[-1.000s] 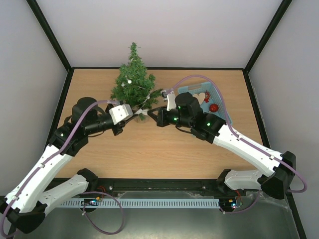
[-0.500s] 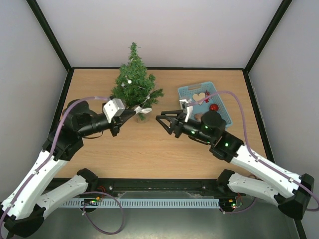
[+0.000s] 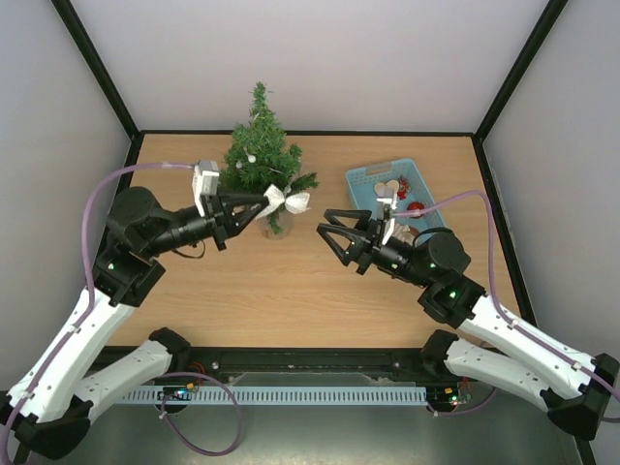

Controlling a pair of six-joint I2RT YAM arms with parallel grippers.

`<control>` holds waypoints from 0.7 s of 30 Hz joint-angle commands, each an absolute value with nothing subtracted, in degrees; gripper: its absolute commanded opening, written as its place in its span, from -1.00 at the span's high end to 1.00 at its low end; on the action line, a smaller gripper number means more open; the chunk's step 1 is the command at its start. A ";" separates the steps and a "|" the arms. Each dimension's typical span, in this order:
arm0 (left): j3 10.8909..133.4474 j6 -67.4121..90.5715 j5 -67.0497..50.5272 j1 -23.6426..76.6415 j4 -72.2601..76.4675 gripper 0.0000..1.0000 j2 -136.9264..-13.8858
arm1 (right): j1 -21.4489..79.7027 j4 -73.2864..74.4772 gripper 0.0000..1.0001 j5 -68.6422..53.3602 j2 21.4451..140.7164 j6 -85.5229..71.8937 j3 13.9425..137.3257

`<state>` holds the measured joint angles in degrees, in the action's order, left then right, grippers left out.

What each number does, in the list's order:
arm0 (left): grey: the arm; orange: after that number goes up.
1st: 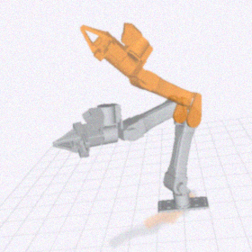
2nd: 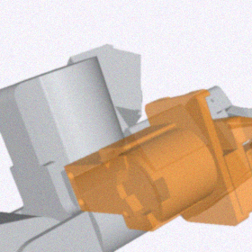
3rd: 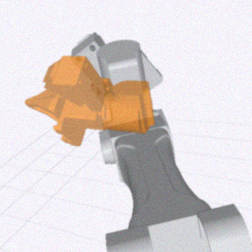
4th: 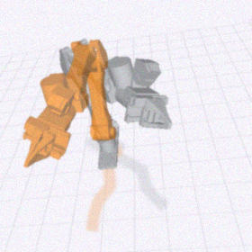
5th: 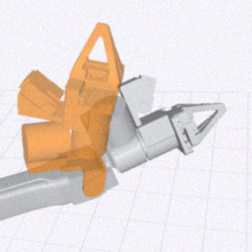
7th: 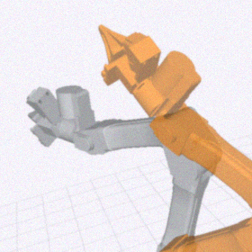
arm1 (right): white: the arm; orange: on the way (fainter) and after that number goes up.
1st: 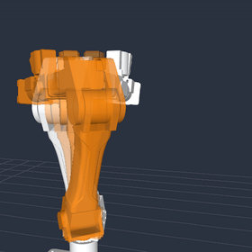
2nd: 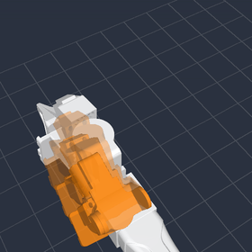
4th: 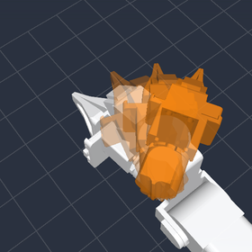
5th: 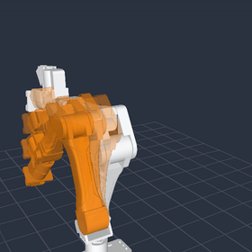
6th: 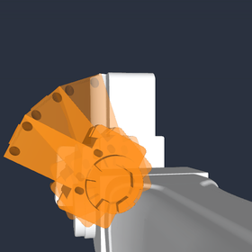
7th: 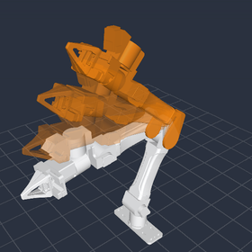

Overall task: Decorate the small christmas tree
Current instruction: Place the decoration item on the Christmas tree.

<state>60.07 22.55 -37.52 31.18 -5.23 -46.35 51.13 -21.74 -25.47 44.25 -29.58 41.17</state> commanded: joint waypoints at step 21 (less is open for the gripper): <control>50.68 65.33 -50.52 6.94 36.66 0.95 -54.15 | 51.50 -12.91 -0.97 -13.02 36.47 -26.92 38.80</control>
